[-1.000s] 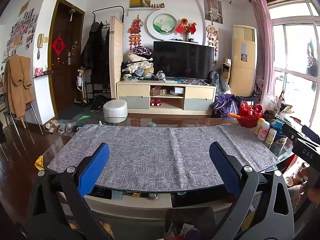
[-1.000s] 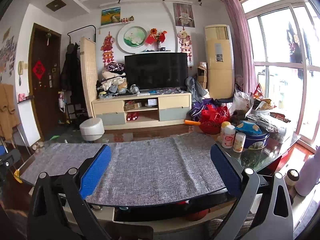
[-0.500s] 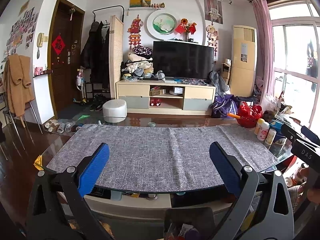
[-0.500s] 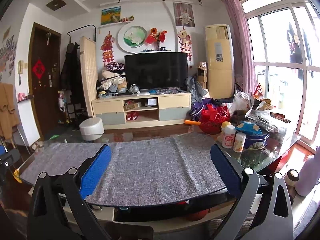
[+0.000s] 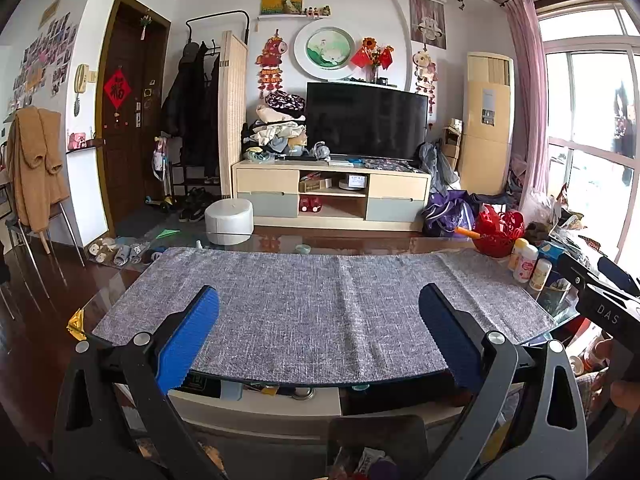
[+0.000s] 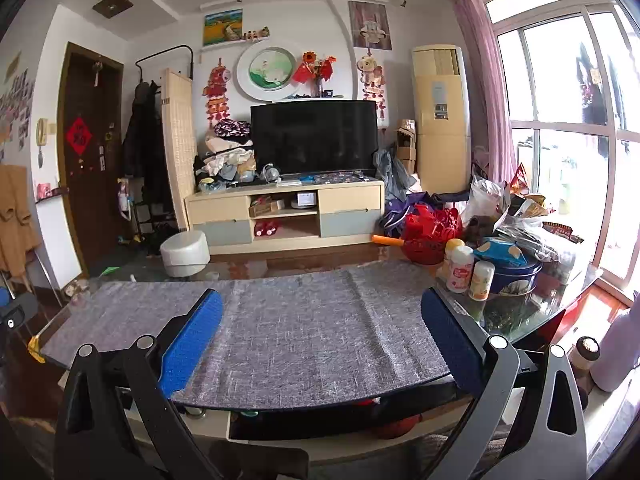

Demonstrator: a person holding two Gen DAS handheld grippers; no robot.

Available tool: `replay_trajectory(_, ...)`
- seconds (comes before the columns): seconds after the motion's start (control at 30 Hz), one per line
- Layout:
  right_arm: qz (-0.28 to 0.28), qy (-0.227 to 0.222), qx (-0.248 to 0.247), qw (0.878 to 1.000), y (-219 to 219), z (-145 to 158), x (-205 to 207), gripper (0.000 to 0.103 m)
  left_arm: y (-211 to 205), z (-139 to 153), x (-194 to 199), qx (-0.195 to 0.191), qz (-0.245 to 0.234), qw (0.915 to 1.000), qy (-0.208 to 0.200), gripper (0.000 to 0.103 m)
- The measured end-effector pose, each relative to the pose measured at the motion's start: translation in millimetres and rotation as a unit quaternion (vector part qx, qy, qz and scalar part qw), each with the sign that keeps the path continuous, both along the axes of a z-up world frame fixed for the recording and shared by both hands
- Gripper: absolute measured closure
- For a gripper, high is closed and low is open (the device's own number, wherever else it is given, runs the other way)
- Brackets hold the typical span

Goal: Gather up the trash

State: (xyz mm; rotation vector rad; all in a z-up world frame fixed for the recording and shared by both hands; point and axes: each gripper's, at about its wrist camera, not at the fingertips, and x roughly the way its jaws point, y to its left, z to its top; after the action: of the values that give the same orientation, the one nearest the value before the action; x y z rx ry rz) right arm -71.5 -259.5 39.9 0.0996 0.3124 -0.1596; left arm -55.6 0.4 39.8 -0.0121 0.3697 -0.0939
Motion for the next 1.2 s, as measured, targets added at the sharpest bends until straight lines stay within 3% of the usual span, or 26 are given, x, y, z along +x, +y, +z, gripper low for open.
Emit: replay_trajectory(1.2,0.009,0.018,-0.001,1.000,4.5,0.6,6.5,0.003,-1.0,-3.5,1.7,-0.007,-0.003,1.0000,0.005,0.008)
